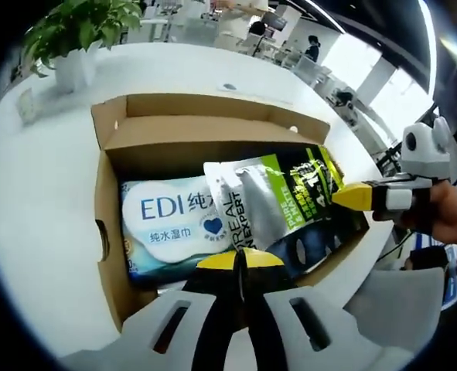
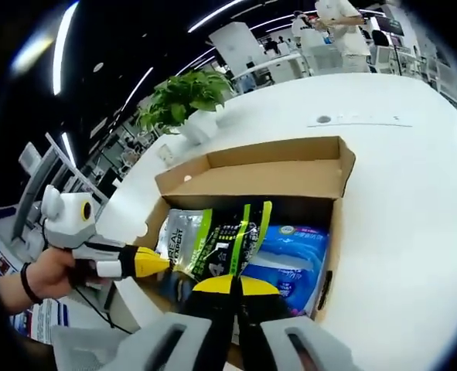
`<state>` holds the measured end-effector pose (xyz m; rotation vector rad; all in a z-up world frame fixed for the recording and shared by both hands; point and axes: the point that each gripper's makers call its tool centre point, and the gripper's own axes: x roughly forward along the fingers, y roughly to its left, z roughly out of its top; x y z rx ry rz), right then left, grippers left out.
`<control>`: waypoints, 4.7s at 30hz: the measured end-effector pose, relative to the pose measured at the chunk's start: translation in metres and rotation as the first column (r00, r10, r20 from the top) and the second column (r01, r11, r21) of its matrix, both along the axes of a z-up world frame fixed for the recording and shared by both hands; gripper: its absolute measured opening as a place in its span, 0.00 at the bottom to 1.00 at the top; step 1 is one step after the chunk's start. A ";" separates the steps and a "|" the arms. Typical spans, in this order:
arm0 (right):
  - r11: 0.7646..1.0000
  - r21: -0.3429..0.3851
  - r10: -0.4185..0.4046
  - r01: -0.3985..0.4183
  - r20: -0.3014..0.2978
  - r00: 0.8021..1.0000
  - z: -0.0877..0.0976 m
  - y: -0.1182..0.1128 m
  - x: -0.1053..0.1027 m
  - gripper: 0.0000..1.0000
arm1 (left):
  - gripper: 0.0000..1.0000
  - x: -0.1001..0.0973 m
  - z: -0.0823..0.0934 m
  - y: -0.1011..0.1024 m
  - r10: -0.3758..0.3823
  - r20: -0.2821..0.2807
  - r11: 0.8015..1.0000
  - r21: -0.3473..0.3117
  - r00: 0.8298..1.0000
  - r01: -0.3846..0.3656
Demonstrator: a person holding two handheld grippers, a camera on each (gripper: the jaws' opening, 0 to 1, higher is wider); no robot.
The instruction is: Operate the shoe box by opening the lid, removing the specified soft item, and placing it in the target area until the item is outside and the box remains undamaged.
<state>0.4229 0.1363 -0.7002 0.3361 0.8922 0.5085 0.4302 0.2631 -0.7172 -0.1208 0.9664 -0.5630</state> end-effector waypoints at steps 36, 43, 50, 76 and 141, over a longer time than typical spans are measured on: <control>0.986 -0.042 -0.162 0.164 0.058 0.985 0.033 -0.112 -0.030 0.00 | 0.00 -0.005 0.057 -0.117 -0.236 0.119 0.970 -0.031 0.964 0.241; 0.975 -0.039 -0.218 0.220 0.056 0.974 0.029 -0.140 -0.040 0.00 | 0.00 -0.012 0.056 -0.146 -0.283 0.118 0.957 -0.032 0.952 0.288; 0.967 -0.054 -0.248 0.251 0.054 0.967 0.024 -0.162 -0.052 0.00 | 0.00 -0.020 0.052 -0.169 -0.319 0.111 0.945 -0.031 0.941 0.325; 0.961 -0.111 -0.252 0.255 0.035 0.967 0.006 -0.214 -0.024 0.00 | 0.00 -0.011 0.029 -0.219 -0.340 0.073 0.940 -0.003 0.938 0.341; 0.964 -0.097 -0.258 0.247 -0.119 0.959 -0.081 -0.235 0.043 0.00 | 0.01 0.030 -0.027 -0.245 -0.336 -0.072 0.902 0.261 0.939 0.343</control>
